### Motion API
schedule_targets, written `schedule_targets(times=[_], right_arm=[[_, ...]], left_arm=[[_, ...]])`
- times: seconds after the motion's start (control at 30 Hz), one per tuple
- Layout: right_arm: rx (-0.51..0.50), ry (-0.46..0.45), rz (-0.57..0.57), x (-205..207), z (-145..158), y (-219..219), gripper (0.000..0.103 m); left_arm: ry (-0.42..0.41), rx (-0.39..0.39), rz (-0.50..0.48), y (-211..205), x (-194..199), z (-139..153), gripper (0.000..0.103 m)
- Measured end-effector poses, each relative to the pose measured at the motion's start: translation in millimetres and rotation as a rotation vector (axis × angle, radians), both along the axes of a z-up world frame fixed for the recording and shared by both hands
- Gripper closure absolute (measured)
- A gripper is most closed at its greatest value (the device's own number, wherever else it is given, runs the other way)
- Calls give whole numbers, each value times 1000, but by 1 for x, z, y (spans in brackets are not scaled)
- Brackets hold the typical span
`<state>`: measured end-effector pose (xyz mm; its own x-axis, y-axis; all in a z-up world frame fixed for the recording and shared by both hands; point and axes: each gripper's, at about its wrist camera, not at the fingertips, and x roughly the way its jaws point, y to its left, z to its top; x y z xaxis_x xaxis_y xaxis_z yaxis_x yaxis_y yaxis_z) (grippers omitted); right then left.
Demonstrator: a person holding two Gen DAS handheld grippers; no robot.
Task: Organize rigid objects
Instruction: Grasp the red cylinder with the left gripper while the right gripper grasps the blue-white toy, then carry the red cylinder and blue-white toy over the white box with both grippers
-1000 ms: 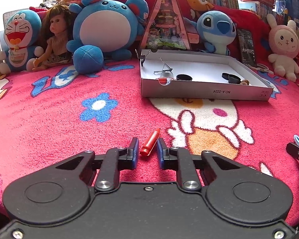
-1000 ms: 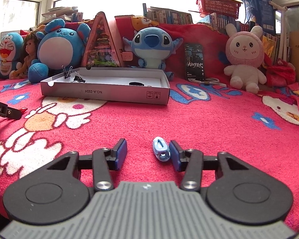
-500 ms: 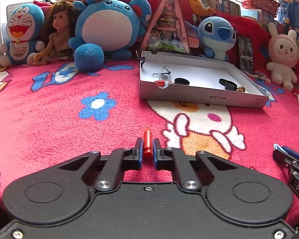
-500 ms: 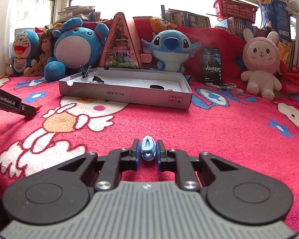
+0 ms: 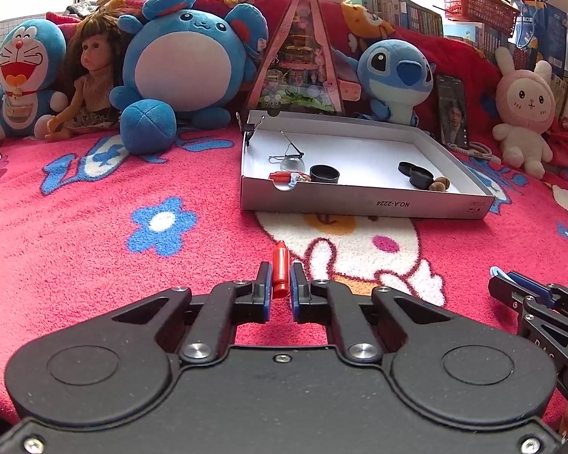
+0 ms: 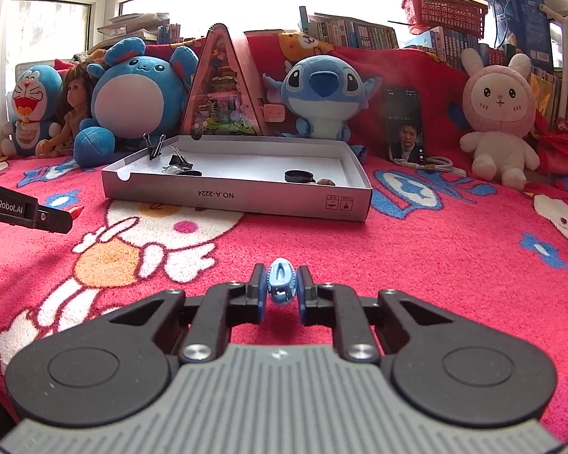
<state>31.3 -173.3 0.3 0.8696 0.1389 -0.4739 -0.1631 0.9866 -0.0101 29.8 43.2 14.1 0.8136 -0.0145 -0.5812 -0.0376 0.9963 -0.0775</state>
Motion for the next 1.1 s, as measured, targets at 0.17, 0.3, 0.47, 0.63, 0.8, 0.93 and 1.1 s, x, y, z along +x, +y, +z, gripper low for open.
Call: schedule_targets(times=[0.17,0.3,0.47,0.63,0.8,0.93,1.1], right_arm=[[34,25,-20,16,3,0,83],[70,45,-43,31,6,-1,83],[123,62,-69,52,11,-6,83],[143,53,-78,69,19,-8,83],[146,43,-86,88,26,-9,83],[143,40,-79,104,30,-8,83],[150,52,-80,124,34,-8,83]], left_arm=[[-6,-10,-16,-6,14,6,93],[-10,-22,-34,-11,27,11,93],[-16,-34,-45,-16,45,17,93],[-28,-45,-45,-18,66,23,93],[-40,-59,-39,-18,85,30,93],[-28,-84,-48,-19,105,32,93],[-37,-72,-47,-20,125,36,93]])
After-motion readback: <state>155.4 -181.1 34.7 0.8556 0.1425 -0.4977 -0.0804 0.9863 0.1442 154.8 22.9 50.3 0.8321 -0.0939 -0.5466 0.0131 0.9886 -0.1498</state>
